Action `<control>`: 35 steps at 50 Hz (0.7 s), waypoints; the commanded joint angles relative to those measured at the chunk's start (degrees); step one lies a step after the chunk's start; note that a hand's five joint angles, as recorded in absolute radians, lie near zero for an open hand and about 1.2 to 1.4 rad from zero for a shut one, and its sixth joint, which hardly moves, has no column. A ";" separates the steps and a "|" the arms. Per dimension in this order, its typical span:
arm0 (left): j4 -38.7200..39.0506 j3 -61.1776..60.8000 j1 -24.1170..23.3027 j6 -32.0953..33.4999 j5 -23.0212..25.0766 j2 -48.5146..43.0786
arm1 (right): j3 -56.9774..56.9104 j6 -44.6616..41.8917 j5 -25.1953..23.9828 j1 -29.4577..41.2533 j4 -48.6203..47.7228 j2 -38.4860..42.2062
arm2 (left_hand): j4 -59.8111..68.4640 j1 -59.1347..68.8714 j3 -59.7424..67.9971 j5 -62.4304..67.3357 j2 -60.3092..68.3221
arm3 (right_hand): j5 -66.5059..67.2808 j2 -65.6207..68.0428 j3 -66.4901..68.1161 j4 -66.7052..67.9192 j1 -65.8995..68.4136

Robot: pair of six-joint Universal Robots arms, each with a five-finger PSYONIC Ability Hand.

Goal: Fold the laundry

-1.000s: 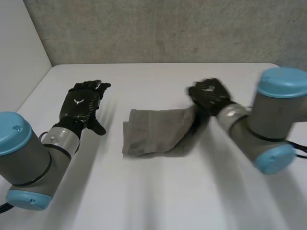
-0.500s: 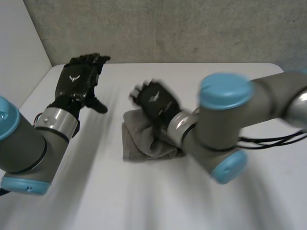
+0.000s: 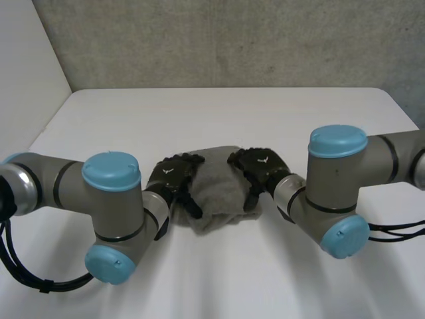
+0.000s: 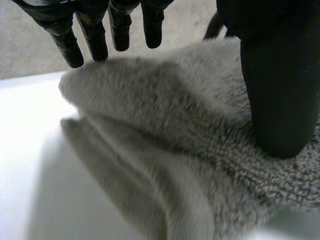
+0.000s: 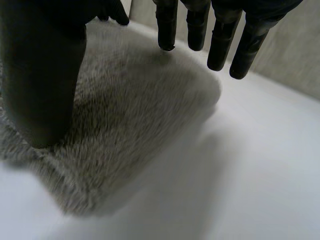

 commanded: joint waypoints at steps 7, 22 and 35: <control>-2.30 0.15 1.26 0.04 -0.93 16.97 | -0.79 1.02 2.22 -2.56 2.47 -14.76 | 0.68 0.52 0.67 -1.11 0.68 | -3.47 -4.09 -3.85 -4.64 -3.29; -26.82 11.40 7.50 2.41 -5.32 32.21 | -8.09 4.01 14.62 -6.17 13.63 -30.18 | 0.18 0.02 0.16 -1.61 0.18 | -3.47 -4.09 -3.85 -4.64 -3.29; -31.66 13.69 7.59 6.45 -8.14 30.89 | -10.72 1.29 15.68 -7.93 17.40 -30.00 | 0.18 0.02 0.16 -1.61 0.18 | -3.47 -4.09 -3.85 -4.64 -3.29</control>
